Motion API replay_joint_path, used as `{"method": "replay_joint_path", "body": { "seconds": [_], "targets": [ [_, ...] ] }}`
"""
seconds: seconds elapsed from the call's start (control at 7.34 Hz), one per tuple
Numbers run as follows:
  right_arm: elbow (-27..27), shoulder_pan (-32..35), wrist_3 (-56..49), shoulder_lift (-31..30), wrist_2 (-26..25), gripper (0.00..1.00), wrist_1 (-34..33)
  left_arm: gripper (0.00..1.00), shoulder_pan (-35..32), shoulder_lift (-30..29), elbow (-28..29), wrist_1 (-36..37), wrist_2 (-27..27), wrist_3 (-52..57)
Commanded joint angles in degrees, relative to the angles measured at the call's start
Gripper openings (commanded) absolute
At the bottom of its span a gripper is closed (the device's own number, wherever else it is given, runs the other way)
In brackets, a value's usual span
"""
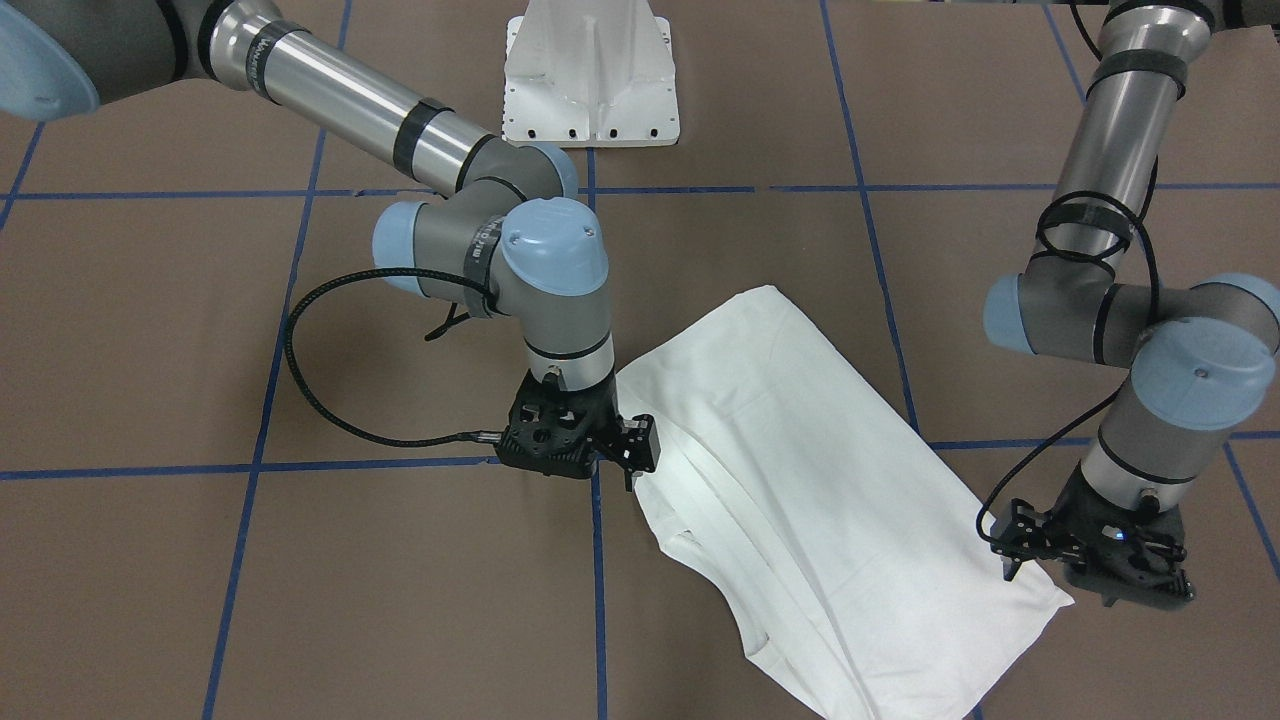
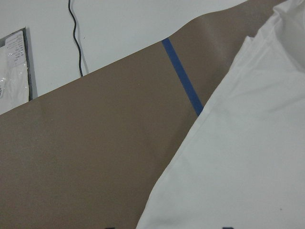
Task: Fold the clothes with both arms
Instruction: 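Drag the shirt away with the left gripper while the right gripper approaches, then push the folded shirt back toward the robot with the right gripper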
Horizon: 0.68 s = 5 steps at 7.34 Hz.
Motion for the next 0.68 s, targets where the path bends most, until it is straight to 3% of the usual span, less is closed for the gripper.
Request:
{"method": "replay_joint_path", "body": {
  "seconds": [0.0,0.14,0.41,0.54],
  "targets": [
    [-10.89,-1.69,0.22,4.62,-4.20,0.95,9.44,1.00,-0.07,1.08,-1.50,-0.10,-0.05,-0.10],
    [-11.46,-2.21,0.13,4.99,-5.17,0.85,10.68,1.00,-0.07,1.26,-1.85,-0.10,-0.05,-0.10],
    [-17.24,-3.27,-0.22,6.66,-8.07,0.73,16.64,1.00,-0.15,1.35,-2.03,-0.10,-0.05,-0.10],
    [-17.35,-3.36,-0.39,6.67,-8.25,0.67,16.67,1.00,-0.15,1.61,-2.03,-0.19,-0.05,-0.10]
  ]
}}
